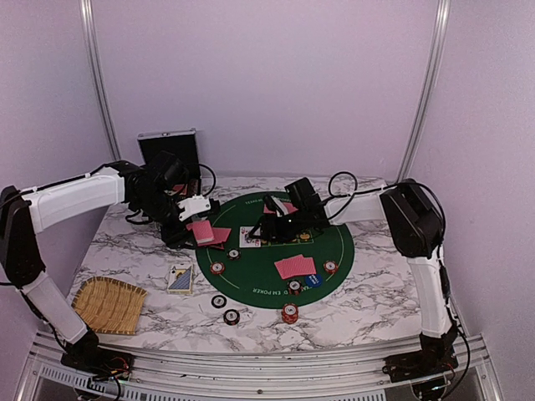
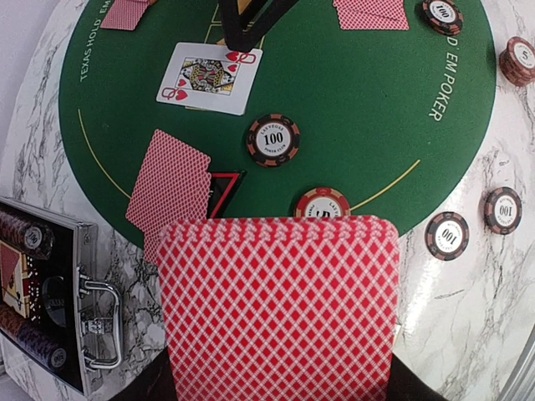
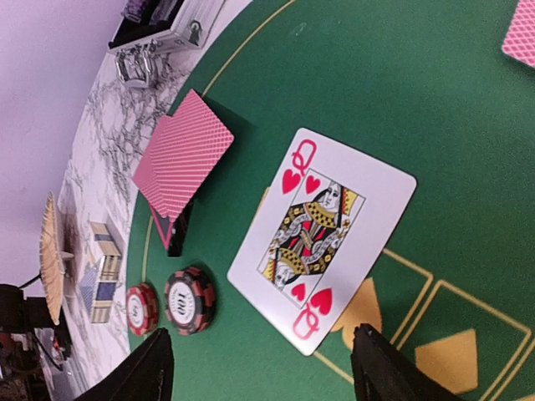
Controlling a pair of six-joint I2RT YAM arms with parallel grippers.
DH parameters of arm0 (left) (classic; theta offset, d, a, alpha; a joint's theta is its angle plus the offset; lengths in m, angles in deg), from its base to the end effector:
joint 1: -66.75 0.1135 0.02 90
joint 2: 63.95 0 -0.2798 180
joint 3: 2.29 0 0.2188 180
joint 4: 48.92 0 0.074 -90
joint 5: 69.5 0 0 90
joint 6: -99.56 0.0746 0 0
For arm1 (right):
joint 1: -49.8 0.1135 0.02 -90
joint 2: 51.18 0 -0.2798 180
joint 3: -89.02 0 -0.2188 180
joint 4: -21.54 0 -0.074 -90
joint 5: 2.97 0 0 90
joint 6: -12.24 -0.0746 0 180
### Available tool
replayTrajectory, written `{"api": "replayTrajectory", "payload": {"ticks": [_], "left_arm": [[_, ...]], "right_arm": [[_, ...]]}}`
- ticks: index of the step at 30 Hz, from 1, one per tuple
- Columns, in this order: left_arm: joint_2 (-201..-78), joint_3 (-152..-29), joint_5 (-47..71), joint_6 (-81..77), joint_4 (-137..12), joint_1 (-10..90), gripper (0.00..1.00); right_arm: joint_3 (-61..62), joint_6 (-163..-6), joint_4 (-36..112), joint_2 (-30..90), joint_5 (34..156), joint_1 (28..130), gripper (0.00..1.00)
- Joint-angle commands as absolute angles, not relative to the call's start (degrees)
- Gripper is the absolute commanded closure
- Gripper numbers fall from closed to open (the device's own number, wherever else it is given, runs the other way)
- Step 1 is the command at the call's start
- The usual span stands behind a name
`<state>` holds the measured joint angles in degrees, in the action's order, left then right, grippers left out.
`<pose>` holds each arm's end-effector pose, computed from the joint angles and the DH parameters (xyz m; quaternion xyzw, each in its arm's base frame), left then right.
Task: Distribute texas hold em gaming equipment
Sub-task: Adjust the poker card in the community card area, then pick up the poker card from the face-down deck piles.
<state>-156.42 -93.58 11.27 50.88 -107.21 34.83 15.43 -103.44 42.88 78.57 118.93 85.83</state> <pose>0.2702 -0.1824 0.2614 0.5906 0.7591 -0.0559 0.2679 0.3791 0.3245 0.1454 -0.1855 0.8741 0.4077 0.1879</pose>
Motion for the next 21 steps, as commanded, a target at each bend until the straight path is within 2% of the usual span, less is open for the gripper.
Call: {"api": "replayTrajectory", "payload": {"ticks": [1,6,12,21], "left_arm": [[-157.4,-95.9,9.5,51.0,-108.1,34.5,1.00],[-158.3,-96.9,9.1,51.0,-108.1,34.2,1.00],[-159.4,-98.6,8.7,51.1,-108.1,33.3,1.00],[-160.6,-100.2,8.8,51.1,-108.1,31.9,1.00]], "right_arm": [[13.2,-107.6,38.3,70.4,120.0,85.8,0.25],[12.4,-112.4,33.9,68.9,126.2,88.1,0.15],[13.3,-119.2,27.7,71.0,133.4,90.8,0.14],[14.2,-124.1,22.3,73.4,137.3,92.7,0.12]]}}
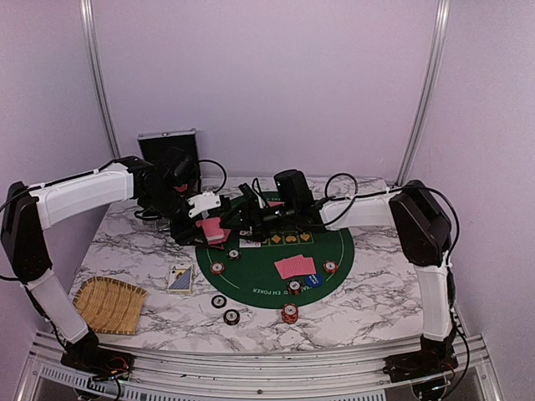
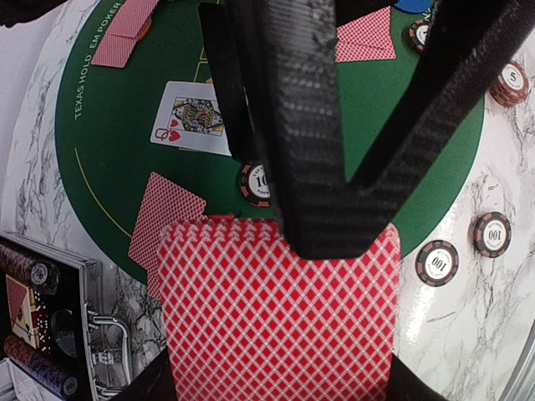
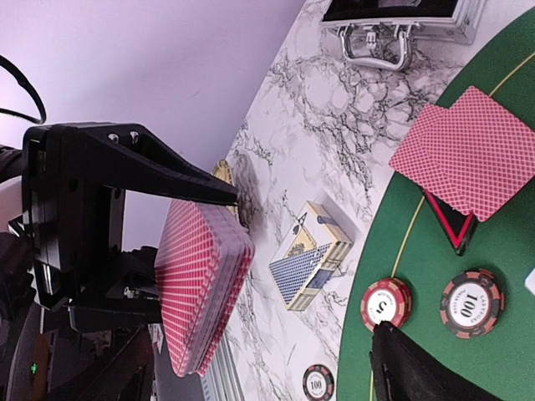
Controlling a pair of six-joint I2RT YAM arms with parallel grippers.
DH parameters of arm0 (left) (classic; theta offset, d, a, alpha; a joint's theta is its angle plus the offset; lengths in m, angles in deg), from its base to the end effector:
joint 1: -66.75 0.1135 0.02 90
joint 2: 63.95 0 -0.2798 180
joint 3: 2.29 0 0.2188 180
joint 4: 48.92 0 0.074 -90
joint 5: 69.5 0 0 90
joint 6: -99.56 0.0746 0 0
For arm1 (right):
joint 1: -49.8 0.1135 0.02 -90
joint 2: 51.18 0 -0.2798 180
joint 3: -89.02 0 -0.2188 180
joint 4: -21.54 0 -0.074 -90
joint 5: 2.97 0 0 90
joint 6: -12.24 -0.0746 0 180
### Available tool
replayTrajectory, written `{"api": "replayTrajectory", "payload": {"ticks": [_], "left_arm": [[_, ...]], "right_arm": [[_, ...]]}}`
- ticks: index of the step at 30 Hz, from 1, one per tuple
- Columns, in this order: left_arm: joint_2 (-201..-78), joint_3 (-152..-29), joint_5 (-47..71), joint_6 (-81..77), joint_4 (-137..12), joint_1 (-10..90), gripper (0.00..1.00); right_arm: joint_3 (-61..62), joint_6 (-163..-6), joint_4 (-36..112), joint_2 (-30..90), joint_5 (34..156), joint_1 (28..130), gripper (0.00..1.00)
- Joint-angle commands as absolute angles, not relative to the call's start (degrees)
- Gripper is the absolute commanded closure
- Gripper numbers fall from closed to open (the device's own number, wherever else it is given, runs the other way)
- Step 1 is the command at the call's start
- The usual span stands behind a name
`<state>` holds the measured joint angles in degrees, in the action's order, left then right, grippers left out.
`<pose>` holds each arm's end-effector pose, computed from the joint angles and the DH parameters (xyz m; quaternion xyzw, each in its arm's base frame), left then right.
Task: Distribute texas hold em gaming equipment
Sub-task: Pick up the poker card from the face-down deck piles.
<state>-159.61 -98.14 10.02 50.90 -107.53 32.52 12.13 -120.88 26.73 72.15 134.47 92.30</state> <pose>0.2764 -0.2045 0.2671 0.6068 0.7421 -0.0709 0.2759 0.3252 0.3725 0.2183 -0.2107 0.7751 0.5819 0.1278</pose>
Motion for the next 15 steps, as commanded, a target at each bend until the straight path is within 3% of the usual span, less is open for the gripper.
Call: {"api": "replayTrajectory", "payload": {"ticks": [1,15], "left_arm": [[-160.6,-100.3,8.8,51.1,-108.2,31.8,1.00],[-161.3,-101.3,9.1,51.3,-108.1,30.9,1.00]], "right_arm": [[14.2,-124.7,21.6,73.6,137.6,92.8,0.12],[18.8,-129.9,17.3,79.1,139.9,93.6,0.12]]}}
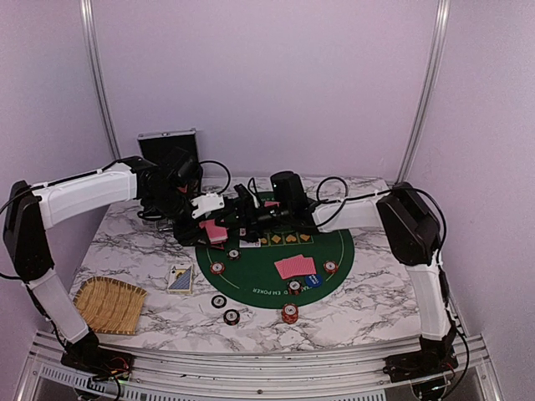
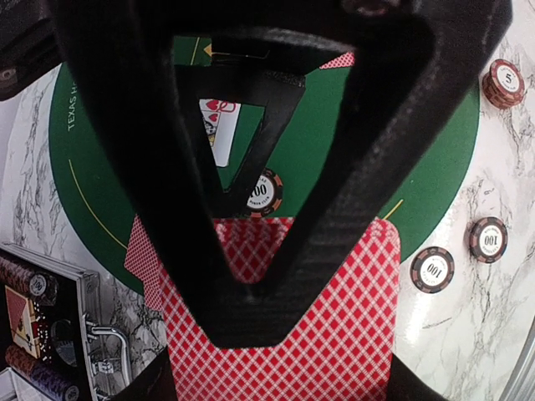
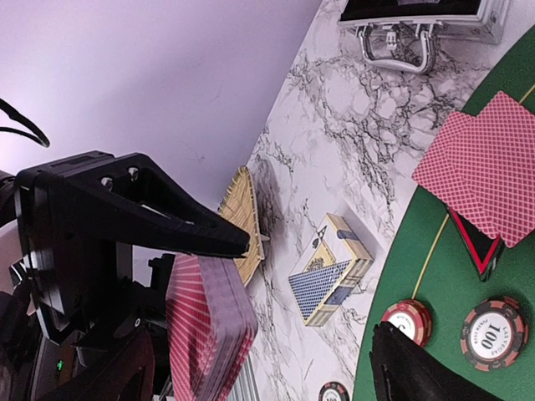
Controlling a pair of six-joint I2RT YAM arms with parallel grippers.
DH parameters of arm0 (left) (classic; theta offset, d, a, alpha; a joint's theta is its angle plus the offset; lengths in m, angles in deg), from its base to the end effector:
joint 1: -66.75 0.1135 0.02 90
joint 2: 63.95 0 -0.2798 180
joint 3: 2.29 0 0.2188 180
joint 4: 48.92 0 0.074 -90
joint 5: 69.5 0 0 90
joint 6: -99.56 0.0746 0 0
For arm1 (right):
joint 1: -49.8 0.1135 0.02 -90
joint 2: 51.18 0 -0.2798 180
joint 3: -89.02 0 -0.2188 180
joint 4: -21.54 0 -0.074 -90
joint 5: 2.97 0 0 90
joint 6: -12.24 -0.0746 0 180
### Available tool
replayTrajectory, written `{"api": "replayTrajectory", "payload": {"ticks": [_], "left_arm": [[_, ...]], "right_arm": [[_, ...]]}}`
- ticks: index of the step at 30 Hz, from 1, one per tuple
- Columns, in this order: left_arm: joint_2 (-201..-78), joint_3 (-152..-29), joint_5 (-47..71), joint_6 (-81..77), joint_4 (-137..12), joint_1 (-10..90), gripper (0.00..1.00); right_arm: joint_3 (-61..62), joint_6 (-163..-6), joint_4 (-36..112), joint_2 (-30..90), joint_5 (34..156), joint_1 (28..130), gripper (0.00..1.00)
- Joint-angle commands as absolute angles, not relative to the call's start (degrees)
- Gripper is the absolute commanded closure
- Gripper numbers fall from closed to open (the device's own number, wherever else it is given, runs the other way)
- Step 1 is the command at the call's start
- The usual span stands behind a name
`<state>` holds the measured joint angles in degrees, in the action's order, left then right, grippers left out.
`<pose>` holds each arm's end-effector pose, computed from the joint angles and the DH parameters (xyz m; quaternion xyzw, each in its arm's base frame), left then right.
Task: Distribute texas hold em gaming equipment
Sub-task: Pick up the poker card from the face-down deck piles.
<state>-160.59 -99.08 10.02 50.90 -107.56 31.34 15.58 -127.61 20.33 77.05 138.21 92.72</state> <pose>0.2759 -0.2128 0.2664 0.6144 0.7360 -0.0738 0.2746 0.3336 0.3896 0.2103 -0.2011 0.7544 0.6171 0.0979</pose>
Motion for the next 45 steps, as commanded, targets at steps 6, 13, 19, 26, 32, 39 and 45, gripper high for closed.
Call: {"api": "replayTrajectory", "payload": {"ticks": [6,13,19,26,32,39,45], "left_arm": [[-161.7,-101.3,9.2,51.5,-108.2,30.8,1.00],[-161.7,-101.6,9.3,51.7,-108.2,30.8,1.00],[-161.2,-101.7,9.3,51.7,-108.3,30.8,1.00],[-160.6,-101.4,9.6,51.8,-108.3,30.8,1.00],[-160.5,-101.3,9.7,51.8,-108.3,30.8,1.00],[-160.7,-101.2,9.9,51.8,-108.3,30.8,1.00],[-160.8,-100.9,10.3,51.8,-108.3,30.8,1.00]], "right_arm": [[20.3,-131.1,15.7,80.8,140.6,94.7,0.12],[23.4,-133.1,15.8,83.8,141.6,94.8,0.06],[25.1,-132.0,19.8,85.5,141.4,94.5,0.10],[23.2,-128.7,24.2,84.0,140.1,92.5,0.15],[20.7,-127.3,25.5,81.8,139.6,91.0,0.28],[18.8,-126.6,25.1,79.1,140.2,90.7,0.42],[16.1,-127.7,23.2,76.8,140.7,90.1,0.57]]}}
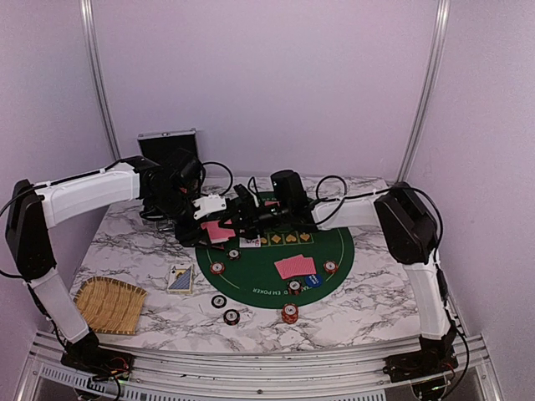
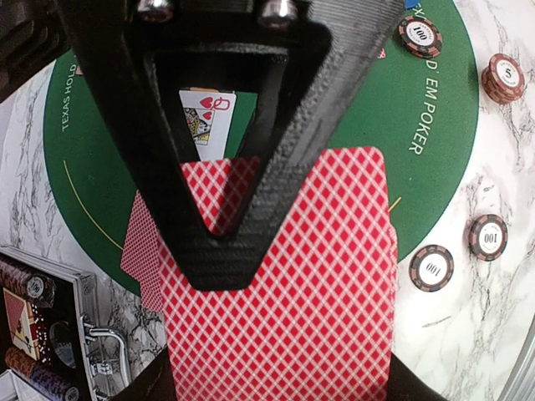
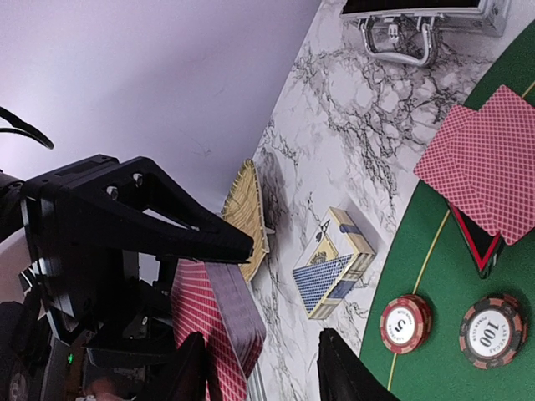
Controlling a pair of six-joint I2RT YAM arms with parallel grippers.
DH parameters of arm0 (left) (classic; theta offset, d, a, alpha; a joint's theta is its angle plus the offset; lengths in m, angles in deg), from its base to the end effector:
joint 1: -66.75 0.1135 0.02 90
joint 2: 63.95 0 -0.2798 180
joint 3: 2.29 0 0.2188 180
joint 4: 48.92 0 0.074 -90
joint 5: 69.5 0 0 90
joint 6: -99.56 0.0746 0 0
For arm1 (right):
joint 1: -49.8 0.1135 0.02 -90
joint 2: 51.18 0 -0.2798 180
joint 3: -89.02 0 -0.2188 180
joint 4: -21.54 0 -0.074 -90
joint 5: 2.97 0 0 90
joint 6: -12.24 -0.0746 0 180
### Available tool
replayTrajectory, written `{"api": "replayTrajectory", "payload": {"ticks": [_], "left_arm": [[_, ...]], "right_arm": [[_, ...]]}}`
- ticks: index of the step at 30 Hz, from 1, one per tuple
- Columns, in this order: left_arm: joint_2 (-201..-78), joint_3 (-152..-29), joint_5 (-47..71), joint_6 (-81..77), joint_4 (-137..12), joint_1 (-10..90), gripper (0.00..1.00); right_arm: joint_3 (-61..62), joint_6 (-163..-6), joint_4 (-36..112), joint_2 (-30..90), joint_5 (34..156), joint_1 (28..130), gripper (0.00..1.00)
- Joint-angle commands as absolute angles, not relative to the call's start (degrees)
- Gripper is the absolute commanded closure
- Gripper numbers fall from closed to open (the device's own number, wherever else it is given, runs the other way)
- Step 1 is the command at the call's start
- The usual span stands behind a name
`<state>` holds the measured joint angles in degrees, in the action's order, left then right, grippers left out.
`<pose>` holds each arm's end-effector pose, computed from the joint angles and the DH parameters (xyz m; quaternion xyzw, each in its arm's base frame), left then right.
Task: Distribute texas hold em gaming equipment
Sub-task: Pick up the poker card from the face-down deck piles.
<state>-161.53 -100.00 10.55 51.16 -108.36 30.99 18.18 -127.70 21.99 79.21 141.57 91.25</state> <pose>0.2773 -0.2156 0.2645 0.6183 0.7356 -0.0701 0.2676 0.3452 0.3860 0.2041 -0.2021 0.7525 0.6220 0.0773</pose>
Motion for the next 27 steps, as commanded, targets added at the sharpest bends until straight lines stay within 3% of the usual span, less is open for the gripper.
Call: {"api": "replayTrajectory", "payload": {"ticks": [1,8,15,27], "left_arm": [[-160.8,-100.8,10.4,51.9,-108.3,30.8,1.00],[-161.3,-100.7,11.2,52.0,-108.3,30.8,1.00],[-161.3,-100.7,11.3,52.0,-108.3,30.9,1.00],[-161.0,-100.1,11.9,52.4,-108.3,30.9,1.00]], "right_arm": [[15.7,-128.2,22.5,76.5,140.9,90.0,0.59],[12.8,-131.0,19.0,73.7,141.2,90.0,0.68],[11.5,-131.6,18.4,72.3,141.4,89.5,0.84],[6.3,-138.4,9.2,68.5,142.6,87.0,0.96]]}}
